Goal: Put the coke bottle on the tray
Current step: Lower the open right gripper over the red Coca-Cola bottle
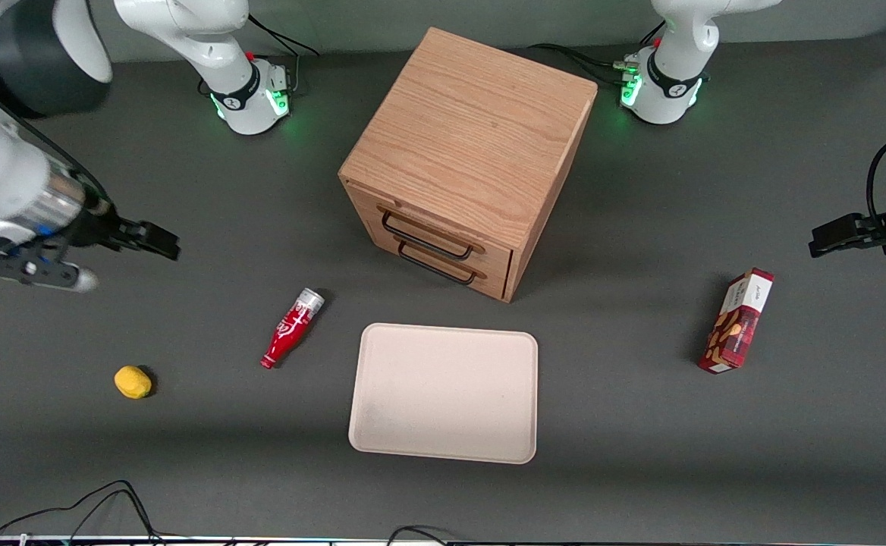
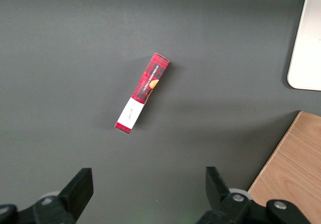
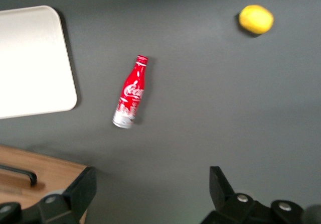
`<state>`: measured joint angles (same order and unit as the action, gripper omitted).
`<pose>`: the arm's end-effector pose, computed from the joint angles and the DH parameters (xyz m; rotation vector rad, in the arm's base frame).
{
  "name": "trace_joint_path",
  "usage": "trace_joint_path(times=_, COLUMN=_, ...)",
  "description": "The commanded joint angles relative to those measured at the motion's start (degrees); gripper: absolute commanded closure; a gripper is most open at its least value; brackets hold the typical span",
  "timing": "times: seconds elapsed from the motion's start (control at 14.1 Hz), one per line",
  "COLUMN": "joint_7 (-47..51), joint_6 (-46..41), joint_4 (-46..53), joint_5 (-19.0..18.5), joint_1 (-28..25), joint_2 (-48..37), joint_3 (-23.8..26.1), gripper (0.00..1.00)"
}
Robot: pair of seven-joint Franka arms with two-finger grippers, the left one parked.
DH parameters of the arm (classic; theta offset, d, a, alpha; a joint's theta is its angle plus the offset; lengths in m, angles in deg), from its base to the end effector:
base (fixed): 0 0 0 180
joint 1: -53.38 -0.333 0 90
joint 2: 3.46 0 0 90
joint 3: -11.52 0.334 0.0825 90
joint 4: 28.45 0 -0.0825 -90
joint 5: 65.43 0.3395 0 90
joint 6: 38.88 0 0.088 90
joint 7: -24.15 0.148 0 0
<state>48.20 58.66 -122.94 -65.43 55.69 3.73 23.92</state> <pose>0.5419 0.0906 0.5137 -3.1107 0.3820 0.1163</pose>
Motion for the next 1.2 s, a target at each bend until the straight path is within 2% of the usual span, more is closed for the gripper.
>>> trace_joint_path(times=0.0, joint_7=5.99, joint_6=7.02, joint_4=-4.37, joint_5=0.18, joint_1=-0.12, joint_2=2.99, joint_3=2.09, gripper=0.0)
trace_joint_path(times=0.35, joint_7=19.77, joint_6=21.72, joint_4=-13.35, joint_5=-1.13, joint_1=-3.53, joint_2=9.32, joint_3=2.63, gripper=0.0)
trace_joint_path(times=0.5, joint_7=24.35, joint_6=24.88, joint_4=-14.14, joint_5=-4.55, joint_1=-3.72, joint_2=12.39, joint_3=2.71, gripper=0.0)
trace_joint_path(times=0.85, joint_7=27.79, joint_6=37.71, joint_4=-15.64, joint_5=-5.61, joint_1=-3.54, joint_2=20.57, joint_3=2.63, gripper=0.0)
trace_joint_path(times=0.99, joint_7=30.77, joint_6=40.79, joint_4=-15.64, joint_5=-8.85, joint_1=-3.46, joint_2=23.12, joint_3=2.63, gripper=0.0)
trace_joint_path(times=1.13, joint_7=32.19, joint_6=42.99, joint_4=-15.64, joint_5=-10.45, joint_1=-3.46, joint_2=25.23, joint_3=2.63, gripper=0.0)
